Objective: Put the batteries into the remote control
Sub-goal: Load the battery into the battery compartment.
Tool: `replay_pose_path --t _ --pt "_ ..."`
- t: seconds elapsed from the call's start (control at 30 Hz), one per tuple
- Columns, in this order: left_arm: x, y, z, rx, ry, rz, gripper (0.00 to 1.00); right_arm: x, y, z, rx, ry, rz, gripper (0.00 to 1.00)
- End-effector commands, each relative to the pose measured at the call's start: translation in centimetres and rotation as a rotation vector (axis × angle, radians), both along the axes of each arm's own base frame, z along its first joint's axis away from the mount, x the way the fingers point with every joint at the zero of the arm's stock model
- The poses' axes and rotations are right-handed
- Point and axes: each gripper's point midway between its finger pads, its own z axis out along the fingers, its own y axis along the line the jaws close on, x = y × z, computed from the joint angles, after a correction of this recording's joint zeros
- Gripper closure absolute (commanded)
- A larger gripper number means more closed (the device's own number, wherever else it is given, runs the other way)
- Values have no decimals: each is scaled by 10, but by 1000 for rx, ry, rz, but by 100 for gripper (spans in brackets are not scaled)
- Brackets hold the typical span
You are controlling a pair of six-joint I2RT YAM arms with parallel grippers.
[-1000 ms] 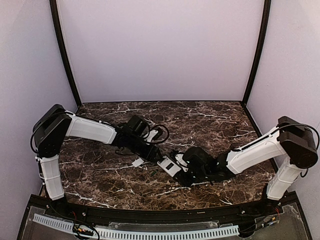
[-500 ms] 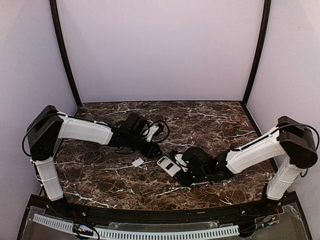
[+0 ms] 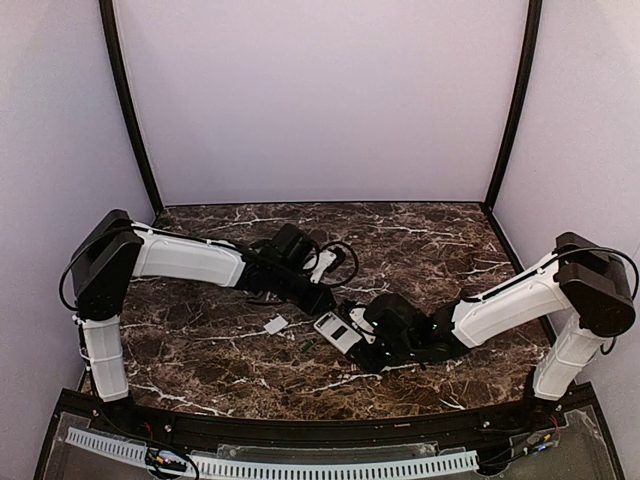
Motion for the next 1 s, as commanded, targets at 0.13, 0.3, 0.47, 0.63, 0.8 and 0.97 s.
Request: replay_pose_path --t 0.13,0.3,0.47,0.63,0.8,0.97 --pt "-6 2 -17 121 -7 -24 86 -32 -33 -41 -167 128 46 100" --pt "-6 2 -20 140 -11 -27 90 -31 -33 -40 -164 127 43 100" --pt "-6 4 -25 162 -9 -26 91 -31 -34 -41 -166 127 41 100" --pt "-6 6 -32 189 -2 -25 92 -31 -34 -41 -165 127 37 100" --pt "-7 11 -42 230 6 -26 93 -30 -34 -41 -166 124 34 100" --pt "-11 17 -52 281 18 -36 94 -30 -34 -41 -165 124 31 100"
